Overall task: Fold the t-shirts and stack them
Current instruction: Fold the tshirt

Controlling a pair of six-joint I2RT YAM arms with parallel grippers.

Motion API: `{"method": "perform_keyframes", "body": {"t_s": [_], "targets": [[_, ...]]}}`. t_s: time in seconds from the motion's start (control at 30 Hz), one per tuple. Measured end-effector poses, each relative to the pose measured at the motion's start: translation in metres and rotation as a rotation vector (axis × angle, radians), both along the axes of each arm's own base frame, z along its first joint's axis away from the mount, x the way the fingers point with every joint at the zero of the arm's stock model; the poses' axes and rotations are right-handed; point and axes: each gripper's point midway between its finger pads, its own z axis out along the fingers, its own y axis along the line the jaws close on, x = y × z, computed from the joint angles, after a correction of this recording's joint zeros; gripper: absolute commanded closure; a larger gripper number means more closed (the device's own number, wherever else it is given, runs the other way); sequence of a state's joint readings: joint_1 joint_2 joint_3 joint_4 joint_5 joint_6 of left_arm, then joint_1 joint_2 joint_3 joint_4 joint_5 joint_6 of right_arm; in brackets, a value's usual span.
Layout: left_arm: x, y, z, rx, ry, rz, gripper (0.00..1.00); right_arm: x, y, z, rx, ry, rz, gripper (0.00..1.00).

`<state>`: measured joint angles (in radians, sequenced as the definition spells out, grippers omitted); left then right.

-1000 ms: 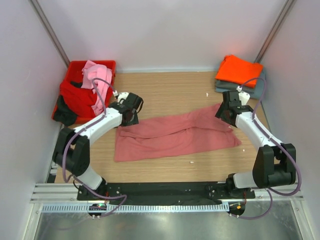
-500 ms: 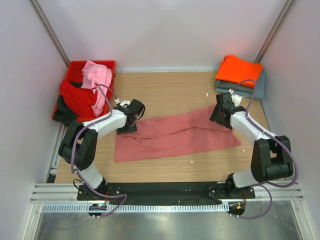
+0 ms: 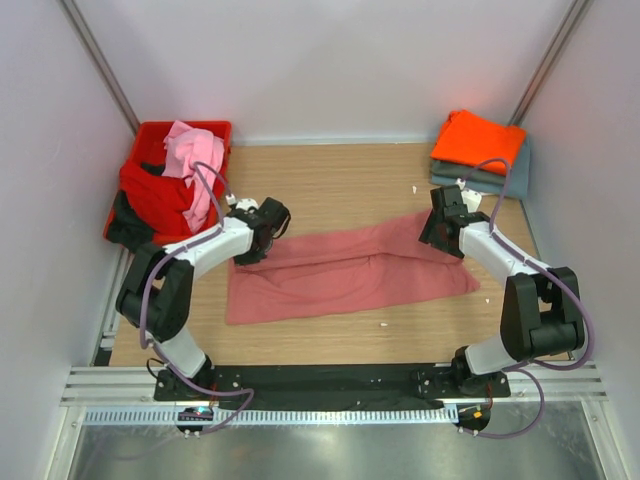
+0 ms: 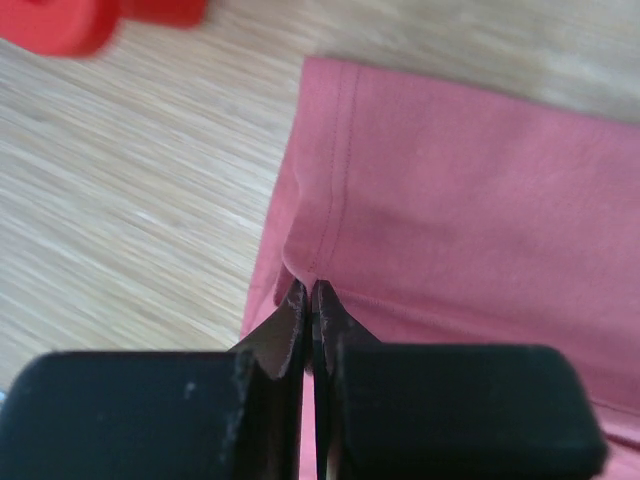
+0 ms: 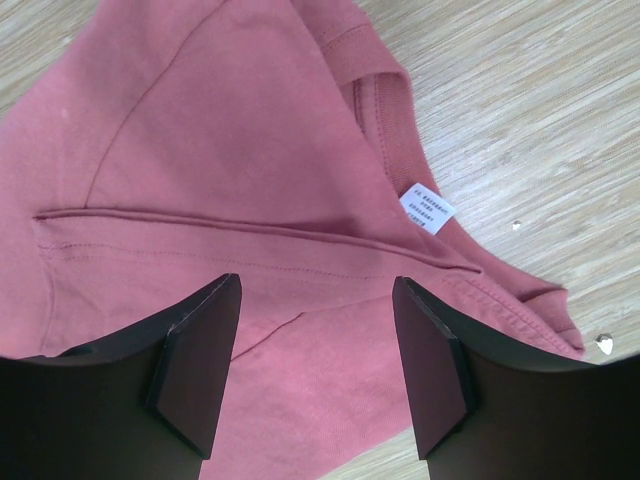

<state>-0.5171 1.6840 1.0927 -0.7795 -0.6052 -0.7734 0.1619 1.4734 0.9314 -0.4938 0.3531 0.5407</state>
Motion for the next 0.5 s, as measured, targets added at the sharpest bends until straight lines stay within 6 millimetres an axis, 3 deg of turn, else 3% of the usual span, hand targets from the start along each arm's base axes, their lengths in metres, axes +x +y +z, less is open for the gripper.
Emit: {"method": "perform_keyframes", "body": {"t_s": [0.17, 0.33, 0.37, 0.43, 0.5], "targets": [[0.012, 0.009, 0.028, 0.059, -0.069, 0.016, 0.96, 0.0, -0.001, 0.0, -0.006, 0.002, 0.005, 0.32], [0.004, 0.016, 0.036, 0.078, -0.084, 0.02, 0.86, -0.001, -0.001, -0.002, -0.013, 0.01, 0.007, 0.32], [-0.001, 0.018, 0.034, 0.084, -0.075, 0.02, 0.73, -0.001, -0.001, -0.002, -0.014, 0.011, 0.007, 0.32], [-0.017, 0.025, 0.026, 0.112, -0.04, 0.022, 0.56, -0.001, -0.001, -0.002, -0.013, 0.011, 0.007, 0.33], [-0.032, 0.032, 0.02, 0.136, 0.001, 0.033, 0.56, -0.001, -0.001, -0.002, -0.012, 0.011, 0.01, 0.36]]}}
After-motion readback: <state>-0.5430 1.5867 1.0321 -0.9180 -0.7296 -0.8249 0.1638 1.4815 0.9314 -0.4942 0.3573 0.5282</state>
